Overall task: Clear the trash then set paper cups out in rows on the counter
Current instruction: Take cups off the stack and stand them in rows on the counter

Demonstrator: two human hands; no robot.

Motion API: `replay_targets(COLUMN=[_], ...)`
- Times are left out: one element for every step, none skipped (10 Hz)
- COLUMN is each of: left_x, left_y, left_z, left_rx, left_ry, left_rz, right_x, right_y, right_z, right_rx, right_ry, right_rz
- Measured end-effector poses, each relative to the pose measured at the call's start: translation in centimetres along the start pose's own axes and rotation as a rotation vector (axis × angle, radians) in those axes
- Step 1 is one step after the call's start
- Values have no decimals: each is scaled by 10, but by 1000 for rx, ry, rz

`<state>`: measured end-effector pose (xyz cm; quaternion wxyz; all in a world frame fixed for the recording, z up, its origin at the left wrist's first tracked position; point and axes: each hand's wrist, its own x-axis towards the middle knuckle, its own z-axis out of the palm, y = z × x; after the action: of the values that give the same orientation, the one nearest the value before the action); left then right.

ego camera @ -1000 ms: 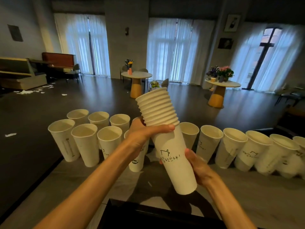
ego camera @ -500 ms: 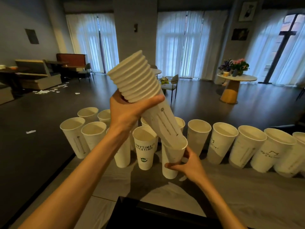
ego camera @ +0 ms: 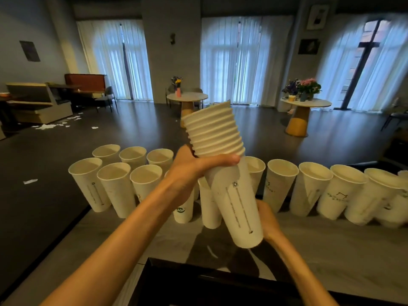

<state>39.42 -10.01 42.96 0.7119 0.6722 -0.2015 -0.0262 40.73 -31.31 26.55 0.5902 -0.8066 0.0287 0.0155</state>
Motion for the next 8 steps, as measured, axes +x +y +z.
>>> replay_targets(left_x=[6,10,16,19,20,25,22,10], left_y=[-23,-35,-40,-38,-35,-21,-5,15], left_z=[24,43,65,85,91,85,73,56], left_rx=[-71,-88,-99,13,90,59,-7,3], left_ry=[-74,-47,25,91,201,414,494,528], left_rz=[-93,-124,-125,-90,-50,39,140,203], right_x=[-43,-55,-57,-51,-42,-28,-17,-2], right_y=[-24,-30,-23,-16,-10,12,21,24], right_z=[-28,-33,-55,-81,-93,-90,-78,-62], right_rx=[825,822,739,381,113,-36,-21,-62], right_ry=[-400,-409,-560,-455,-334,-198,-144,-92], right_rz=[230,41,-29,-55,-59,-73,-67,-56])
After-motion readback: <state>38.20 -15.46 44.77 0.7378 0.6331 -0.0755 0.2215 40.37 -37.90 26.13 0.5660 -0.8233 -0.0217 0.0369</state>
